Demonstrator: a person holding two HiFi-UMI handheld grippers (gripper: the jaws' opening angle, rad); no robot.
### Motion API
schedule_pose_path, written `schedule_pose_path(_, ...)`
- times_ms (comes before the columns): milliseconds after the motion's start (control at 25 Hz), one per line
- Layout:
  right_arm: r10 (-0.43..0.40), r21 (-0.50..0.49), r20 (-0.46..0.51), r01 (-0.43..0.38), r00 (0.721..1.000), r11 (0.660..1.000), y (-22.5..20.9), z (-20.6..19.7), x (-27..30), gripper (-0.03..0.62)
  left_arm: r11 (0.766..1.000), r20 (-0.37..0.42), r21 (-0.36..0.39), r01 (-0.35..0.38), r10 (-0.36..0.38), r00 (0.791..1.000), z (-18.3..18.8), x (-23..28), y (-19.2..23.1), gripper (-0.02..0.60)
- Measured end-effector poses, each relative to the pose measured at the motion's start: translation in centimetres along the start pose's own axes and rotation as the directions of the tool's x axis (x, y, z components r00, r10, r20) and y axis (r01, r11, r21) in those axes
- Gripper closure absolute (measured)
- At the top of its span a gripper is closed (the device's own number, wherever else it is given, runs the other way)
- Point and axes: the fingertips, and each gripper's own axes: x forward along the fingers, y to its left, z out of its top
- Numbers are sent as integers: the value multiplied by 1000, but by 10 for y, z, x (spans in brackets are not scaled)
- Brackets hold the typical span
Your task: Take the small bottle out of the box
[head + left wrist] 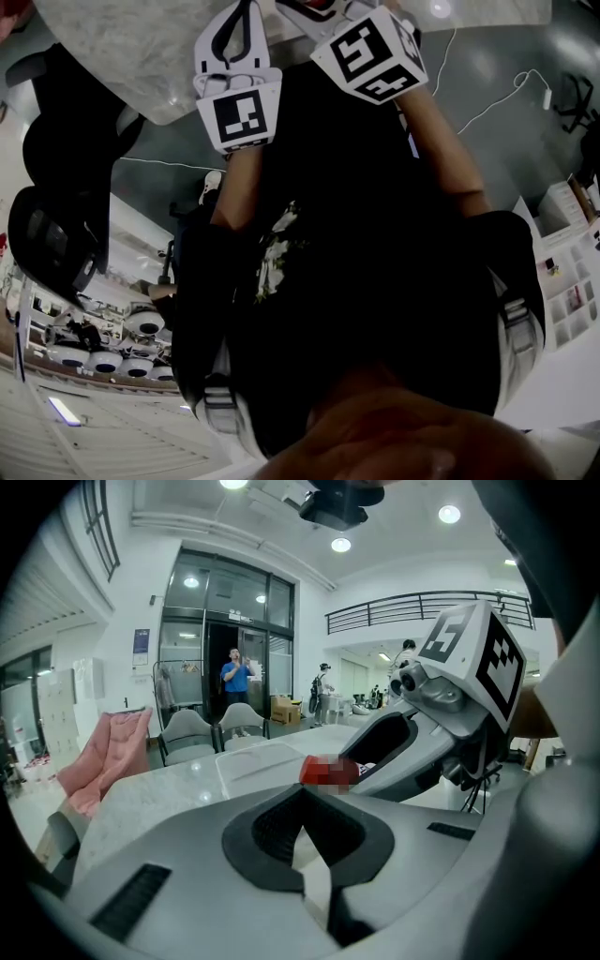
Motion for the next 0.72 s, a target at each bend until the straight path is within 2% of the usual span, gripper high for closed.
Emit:
schedule_pose_path(560, -54, -33, 47, 55, 997, 998, 8, 15, -34, 393, 1000, 82, 23, -14, 12, 997, 30, -22, -9, 574)
schedule_pose_path(720, -69, -33, 76, 71, 995, 997, 4, 26, -46, 393, 998, 92, -25, -49, 51, 994, 51, -29, -7, 574)
